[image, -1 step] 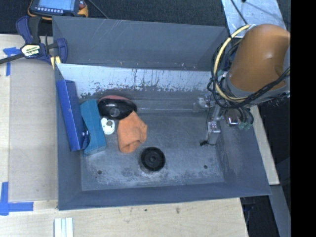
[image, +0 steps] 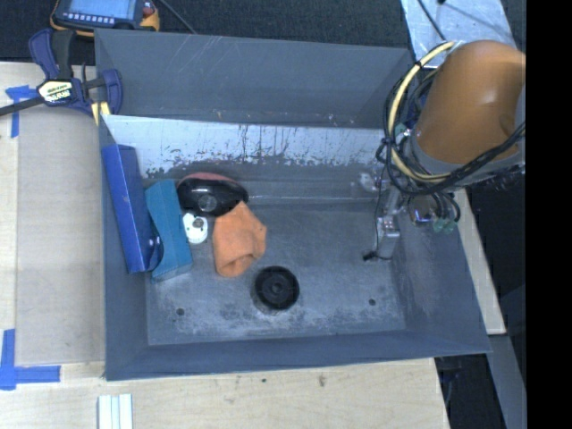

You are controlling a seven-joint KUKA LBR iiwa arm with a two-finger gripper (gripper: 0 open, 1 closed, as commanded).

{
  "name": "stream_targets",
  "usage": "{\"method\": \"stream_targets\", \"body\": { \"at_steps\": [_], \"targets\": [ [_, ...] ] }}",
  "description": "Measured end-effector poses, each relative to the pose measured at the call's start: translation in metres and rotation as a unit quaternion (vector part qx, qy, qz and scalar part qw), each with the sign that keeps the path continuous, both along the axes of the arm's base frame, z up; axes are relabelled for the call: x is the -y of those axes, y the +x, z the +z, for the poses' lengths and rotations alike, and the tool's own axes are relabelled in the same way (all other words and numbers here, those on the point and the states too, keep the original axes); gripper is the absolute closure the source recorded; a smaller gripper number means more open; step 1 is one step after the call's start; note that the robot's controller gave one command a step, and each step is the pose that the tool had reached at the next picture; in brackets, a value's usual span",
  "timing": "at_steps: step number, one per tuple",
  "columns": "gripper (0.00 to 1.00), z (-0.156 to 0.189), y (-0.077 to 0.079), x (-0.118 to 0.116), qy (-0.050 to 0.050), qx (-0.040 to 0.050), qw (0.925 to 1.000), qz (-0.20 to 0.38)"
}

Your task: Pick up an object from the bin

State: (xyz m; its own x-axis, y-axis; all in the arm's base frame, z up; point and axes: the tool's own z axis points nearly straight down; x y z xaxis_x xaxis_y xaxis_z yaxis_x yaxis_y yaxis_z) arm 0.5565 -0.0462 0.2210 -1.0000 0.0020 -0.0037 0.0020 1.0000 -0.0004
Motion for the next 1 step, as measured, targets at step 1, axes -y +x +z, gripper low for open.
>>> {"method": "stream_targets", "body": {
  "at_steps": [1],
  "targets": [
    [0.0,-0.0157,-0.0116,-0.0364,-0.001,0.001,0.9996,-0.027]
  ]
}}
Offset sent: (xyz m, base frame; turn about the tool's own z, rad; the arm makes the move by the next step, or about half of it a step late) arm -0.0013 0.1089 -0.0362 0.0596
